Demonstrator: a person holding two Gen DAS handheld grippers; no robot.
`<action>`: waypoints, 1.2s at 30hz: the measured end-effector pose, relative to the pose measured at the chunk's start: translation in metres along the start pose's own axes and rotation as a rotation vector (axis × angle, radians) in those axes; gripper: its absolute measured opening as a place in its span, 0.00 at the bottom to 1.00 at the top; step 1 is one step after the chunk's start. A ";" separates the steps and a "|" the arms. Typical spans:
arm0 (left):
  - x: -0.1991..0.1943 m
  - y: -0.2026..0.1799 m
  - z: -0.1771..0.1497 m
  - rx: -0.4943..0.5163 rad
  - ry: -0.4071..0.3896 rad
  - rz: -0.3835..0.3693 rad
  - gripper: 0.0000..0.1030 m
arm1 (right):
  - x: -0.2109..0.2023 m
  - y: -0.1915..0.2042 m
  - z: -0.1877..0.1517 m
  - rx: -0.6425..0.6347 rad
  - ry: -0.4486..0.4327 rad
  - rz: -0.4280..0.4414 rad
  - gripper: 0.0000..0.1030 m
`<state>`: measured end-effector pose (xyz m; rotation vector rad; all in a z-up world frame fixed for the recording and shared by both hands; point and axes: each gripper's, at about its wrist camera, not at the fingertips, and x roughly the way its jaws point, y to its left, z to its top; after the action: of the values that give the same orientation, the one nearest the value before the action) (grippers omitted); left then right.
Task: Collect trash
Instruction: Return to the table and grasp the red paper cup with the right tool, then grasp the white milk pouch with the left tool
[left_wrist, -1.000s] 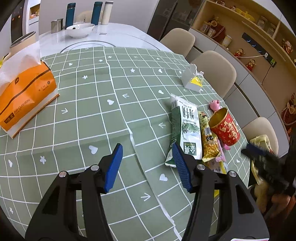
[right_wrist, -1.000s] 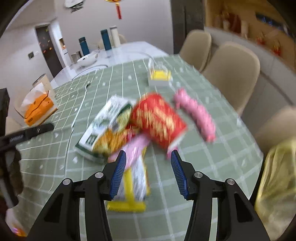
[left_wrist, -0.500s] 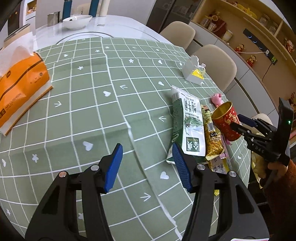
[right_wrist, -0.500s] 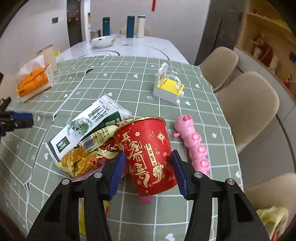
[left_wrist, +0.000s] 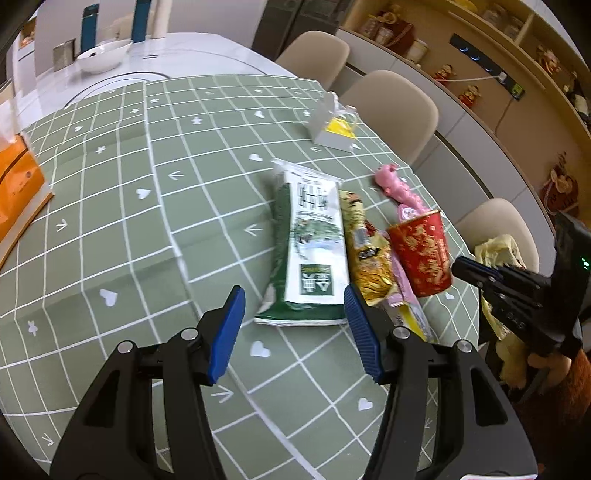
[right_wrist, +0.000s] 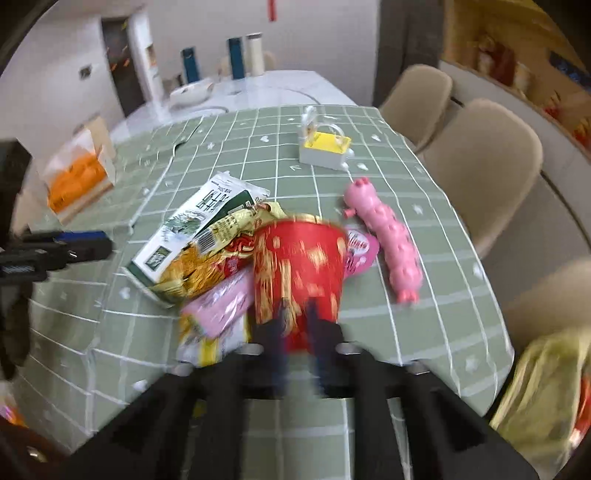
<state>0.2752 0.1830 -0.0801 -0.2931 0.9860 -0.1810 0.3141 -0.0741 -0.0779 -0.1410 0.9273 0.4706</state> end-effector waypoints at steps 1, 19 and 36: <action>0.001 -0.002 0.000 0.005 0.002 -0.004 0.51 | -0.005 -0.002 -0.005 0.024 0.000 -0.001 0.08; -0.003 -0.015 -0.008 0.024 0.010 -0.012 0.51 | 0.045 -0.008 0.027 0.168 0.027 0.070 0.54; 0.017 -0.027 0.025 0.037 -0.039 -0.044 0.51 | -0.036 -0.028 -0.031 0.257 -0.031 -0.003 0.49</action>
<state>0.3053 0.1567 -0.0720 -0.2837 0.9373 -0.2320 0.2851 -0.1205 -0.0699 0.0982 0.9492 0.3458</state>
